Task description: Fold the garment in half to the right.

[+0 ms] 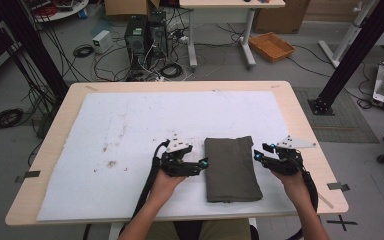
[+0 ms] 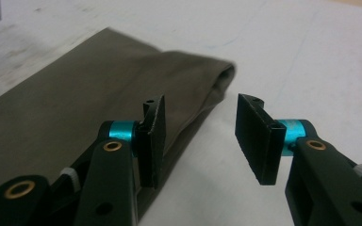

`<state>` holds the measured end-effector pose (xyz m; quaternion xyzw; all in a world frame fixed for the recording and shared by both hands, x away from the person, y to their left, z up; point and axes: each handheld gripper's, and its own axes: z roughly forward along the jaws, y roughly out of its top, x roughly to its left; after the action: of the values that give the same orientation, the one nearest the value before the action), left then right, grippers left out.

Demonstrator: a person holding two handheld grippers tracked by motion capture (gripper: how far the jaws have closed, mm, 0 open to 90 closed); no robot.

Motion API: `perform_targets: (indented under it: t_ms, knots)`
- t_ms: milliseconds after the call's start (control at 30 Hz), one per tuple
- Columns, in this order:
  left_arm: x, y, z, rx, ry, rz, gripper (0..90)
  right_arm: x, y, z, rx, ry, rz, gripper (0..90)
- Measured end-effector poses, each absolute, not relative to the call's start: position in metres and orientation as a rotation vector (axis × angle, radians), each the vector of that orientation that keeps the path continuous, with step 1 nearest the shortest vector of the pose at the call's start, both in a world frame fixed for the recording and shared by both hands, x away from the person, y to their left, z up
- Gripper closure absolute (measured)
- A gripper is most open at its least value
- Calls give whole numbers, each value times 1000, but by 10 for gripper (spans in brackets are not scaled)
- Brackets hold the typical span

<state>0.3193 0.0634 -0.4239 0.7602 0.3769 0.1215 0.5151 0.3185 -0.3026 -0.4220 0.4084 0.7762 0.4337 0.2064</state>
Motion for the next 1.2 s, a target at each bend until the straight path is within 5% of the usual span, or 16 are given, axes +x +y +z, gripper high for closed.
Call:
perform_targets:
  t_ms: [100,200,433,533,667,1000,1067,1200]
  knots:
    - [318,79,-427,1812,924,302,263,308,-299,-424,1114,2186,1206,563]
    - [314,102,-431,1808,935,319,263,291,-291,-427,1047,2250,1171,693]
    - [308,130,-436,1819,938,335,263,281,-280,-439,1078,2337,1014,758]
    - [305,141,-437,1821,938,332,263,283,-280,-443,1106,2358,1011,890]
    - [305,148,-437,1799,939,329,263,279,-279,-438,1056,2339,1019,897]
    - [303,147,-443,1828,938,311,263,273,-293,-433,1144,2349,891,887]
    - [303,147,-443,1826,939,310,263,274,-292,-433,1138,2338,863,728]
    - [305,146,-444,1832,945,305,263,279,-299,-416,1168,2176,1002,570]
